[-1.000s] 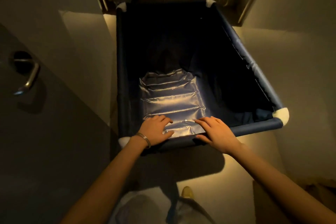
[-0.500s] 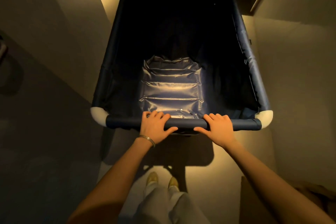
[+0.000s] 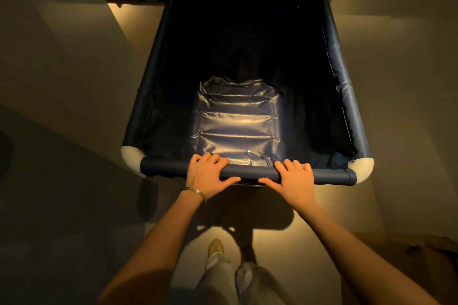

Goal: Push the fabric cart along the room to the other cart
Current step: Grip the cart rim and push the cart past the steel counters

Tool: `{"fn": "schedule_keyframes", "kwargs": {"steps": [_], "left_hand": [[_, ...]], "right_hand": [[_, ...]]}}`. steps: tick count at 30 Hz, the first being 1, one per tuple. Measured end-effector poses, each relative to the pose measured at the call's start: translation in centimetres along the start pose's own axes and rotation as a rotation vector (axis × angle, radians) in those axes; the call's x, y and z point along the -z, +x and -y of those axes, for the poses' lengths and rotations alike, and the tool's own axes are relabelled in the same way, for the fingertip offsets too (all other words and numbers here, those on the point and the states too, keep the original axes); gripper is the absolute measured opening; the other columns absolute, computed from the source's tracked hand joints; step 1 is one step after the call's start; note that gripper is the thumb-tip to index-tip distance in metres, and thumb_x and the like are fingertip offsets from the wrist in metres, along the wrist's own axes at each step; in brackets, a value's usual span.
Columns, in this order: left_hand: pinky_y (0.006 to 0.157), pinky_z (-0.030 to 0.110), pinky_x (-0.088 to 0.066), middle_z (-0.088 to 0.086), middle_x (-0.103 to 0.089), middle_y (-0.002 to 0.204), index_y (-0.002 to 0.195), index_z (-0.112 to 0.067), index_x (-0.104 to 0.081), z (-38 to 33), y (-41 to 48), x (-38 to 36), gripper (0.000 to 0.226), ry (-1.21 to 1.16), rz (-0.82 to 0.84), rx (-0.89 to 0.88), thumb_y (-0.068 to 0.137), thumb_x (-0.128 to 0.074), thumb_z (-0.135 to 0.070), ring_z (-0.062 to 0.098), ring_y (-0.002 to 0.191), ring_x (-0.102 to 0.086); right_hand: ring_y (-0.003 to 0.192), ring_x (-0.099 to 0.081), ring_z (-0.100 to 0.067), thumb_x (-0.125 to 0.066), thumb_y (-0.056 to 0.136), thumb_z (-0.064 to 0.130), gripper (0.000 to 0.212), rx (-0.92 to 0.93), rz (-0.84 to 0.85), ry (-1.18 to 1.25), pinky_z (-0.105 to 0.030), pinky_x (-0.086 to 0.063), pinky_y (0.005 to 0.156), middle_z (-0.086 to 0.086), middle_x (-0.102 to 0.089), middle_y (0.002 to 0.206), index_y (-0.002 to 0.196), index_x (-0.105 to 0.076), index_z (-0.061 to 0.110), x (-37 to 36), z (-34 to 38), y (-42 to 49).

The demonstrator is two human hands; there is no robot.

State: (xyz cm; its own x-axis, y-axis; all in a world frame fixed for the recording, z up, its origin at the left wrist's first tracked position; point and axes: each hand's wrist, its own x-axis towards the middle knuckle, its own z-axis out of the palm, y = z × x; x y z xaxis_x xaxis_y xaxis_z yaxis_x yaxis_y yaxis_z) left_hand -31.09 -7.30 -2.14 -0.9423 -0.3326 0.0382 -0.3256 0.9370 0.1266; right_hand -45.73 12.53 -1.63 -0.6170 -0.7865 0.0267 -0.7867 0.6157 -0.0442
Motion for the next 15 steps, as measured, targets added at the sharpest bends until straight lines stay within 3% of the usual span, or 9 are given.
{"fn": "schedule_keyframes", "kwargs": {"steps": [6,9,15], "left_hand": [[0.069,0.037,-0.035,0.0,-0.06,0.088,0.095,-0.026,-0.059,2.3,2.7,0.1,0.055,0.029,-0.039,-0.031,0.076,-0.037,-0.073,0.022,0.082,-0.051],[0.075,0.039,-0.037,0.002,-0.057,0.091,0.097,-0.024,-0.058,3.0,4.2,-0.3,0.055,0.019,-0.068,-0.008,0.076,-0.039,-0.071,0.024,0.083,-0.049],[0.083,0.041,-0.028,0.009,-0.056,0.089,0.097,-0.017,-0.058,3.1,9.0,-0.6,0.069,0.032,-0.086,0.044,0.073,-0.033,-0.076,0.029,0.083,-0.05]], "right_hand": [[0.08,-0.052,-0.03,-0.02,0.082,0.073,0.069,-0.172,-0.054,-0.007,-0.042,-0.038,0.074,-0.01,-0.059,0.087,0.096,-0.058,0.018,-0.7,2.4,1.4],[0.084,-0.053,-0.031,-0.016,0.084,0.071,0.07,-0.197,-0.063,0.021,-0.043,-0.038,0.075,-0.01,-0.059,0.091,0.107,-0.059,0.022,-1.0,2.9,2.8],[0.086,-0.054,-0.032,-0.033,0.081,0.066,0.058,-0.249,-0.078,0.059,-0.044,-0.038,0.076,-0.011,-0.06,0.091,0.108,-0.059,0.022,-1.1,2.1,6.9]]}}
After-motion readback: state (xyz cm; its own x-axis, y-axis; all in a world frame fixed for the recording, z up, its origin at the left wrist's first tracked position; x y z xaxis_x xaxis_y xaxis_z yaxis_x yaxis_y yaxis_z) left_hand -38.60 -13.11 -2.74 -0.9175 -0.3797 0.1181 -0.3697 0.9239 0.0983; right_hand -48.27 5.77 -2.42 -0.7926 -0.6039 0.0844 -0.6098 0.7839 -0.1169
